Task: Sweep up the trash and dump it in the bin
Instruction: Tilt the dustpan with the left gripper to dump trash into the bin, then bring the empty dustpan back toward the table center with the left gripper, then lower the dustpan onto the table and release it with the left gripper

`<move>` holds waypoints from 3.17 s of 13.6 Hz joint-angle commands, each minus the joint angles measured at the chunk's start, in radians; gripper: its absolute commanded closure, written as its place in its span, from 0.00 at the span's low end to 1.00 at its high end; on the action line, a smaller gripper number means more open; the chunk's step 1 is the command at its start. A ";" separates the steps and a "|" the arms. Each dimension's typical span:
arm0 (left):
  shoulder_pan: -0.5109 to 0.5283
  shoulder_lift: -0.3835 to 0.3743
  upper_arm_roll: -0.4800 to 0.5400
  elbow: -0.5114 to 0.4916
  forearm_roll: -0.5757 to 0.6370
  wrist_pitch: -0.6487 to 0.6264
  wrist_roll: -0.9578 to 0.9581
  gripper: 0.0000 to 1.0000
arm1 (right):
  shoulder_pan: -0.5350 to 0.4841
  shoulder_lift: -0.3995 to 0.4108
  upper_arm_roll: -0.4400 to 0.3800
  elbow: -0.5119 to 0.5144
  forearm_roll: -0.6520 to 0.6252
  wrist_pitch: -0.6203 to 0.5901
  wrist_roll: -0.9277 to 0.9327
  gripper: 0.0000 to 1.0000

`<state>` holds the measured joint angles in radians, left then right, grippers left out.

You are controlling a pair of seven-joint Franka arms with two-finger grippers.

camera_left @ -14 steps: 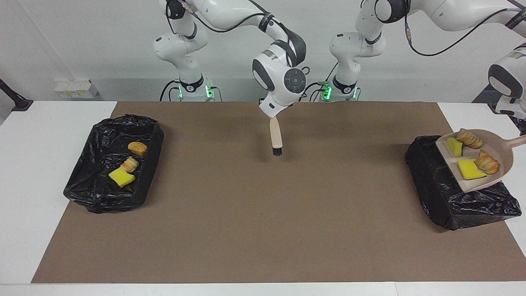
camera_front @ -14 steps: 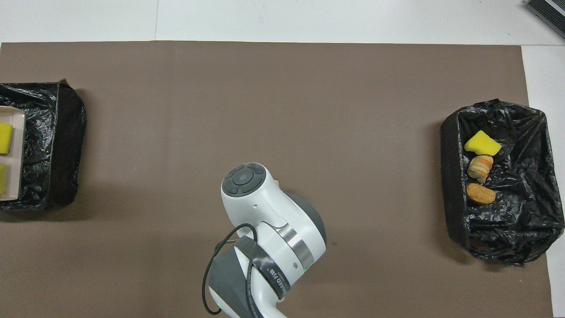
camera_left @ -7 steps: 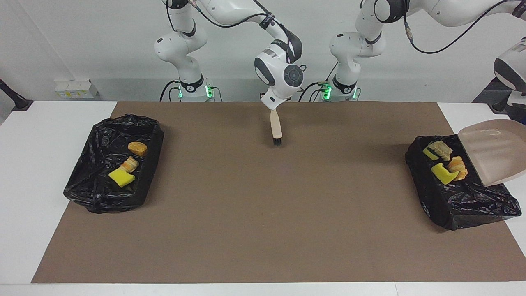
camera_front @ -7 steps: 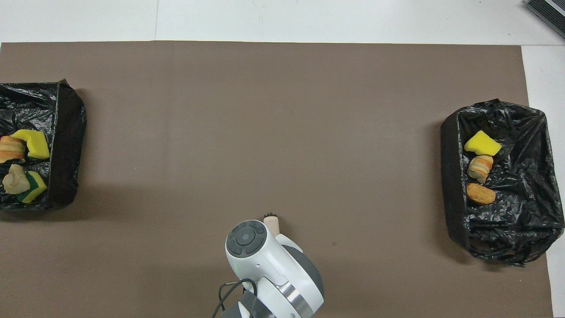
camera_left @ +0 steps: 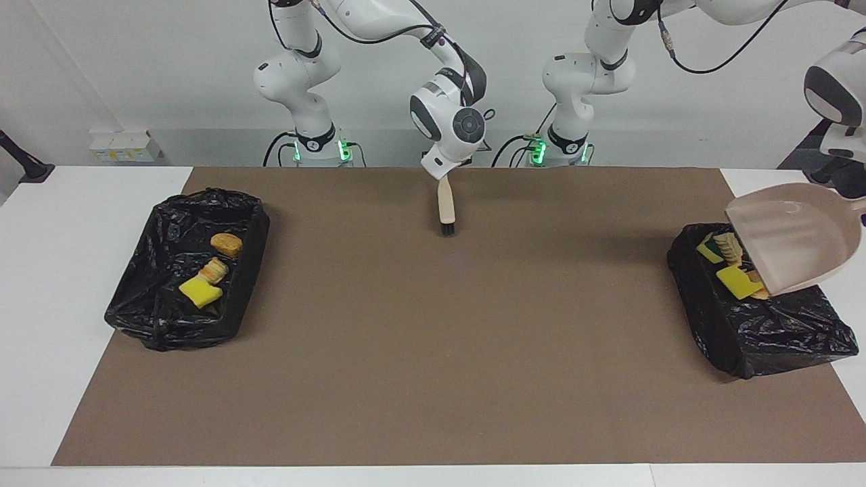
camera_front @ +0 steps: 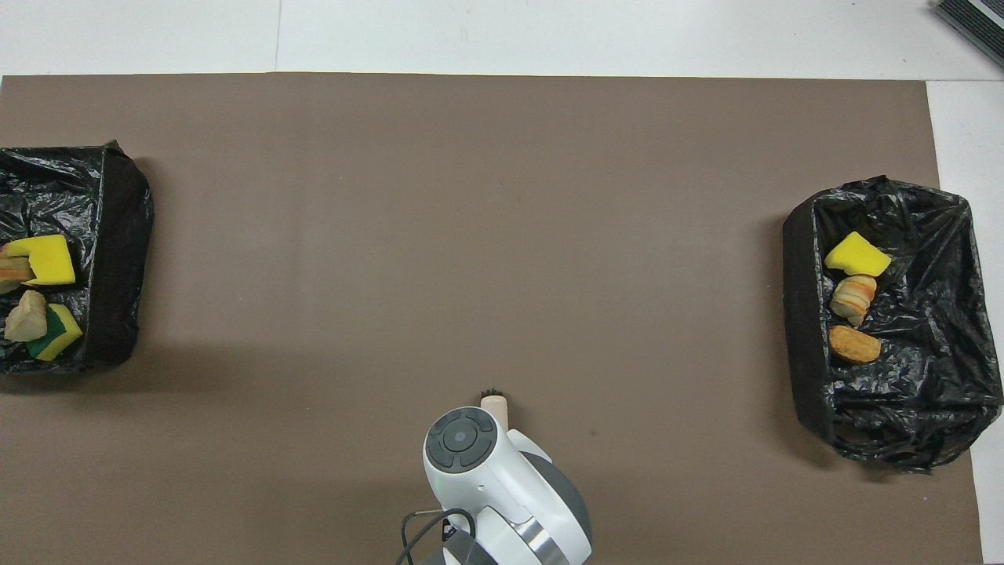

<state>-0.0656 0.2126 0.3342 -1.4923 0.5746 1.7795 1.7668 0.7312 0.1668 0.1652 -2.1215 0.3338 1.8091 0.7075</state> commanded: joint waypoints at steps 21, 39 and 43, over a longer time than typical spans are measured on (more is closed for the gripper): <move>-0.052 0.108 -0.851 -0.260 -0.518 0.175 -2.083 1.00 | -0.736 0.005 -0.006 0.299 -0.297 -0.152 -0.796 0.00; -0.103 0.076 -0.842 -0.293 -0.539 0.189 -2.350 0.00 | -0.888 -0.035 -0.099 0.551 -0.429 -0.131 -0.876 0.00; -0.103 -0.076 -0.652 -0.374 -0.539 0.123 -2.162 0.00 | -0.805 -0.075 -0.192 0.551 -0.429 -0.122 -0.878 0.00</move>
<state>-0.1787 0.2589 -0.4036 -1.7721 0.0328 1.9122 -0.4864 -0.1245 0.1258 0.0288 -1.5693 -0.0775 1.6843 -0.1609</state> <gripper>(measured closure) 0.000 0.000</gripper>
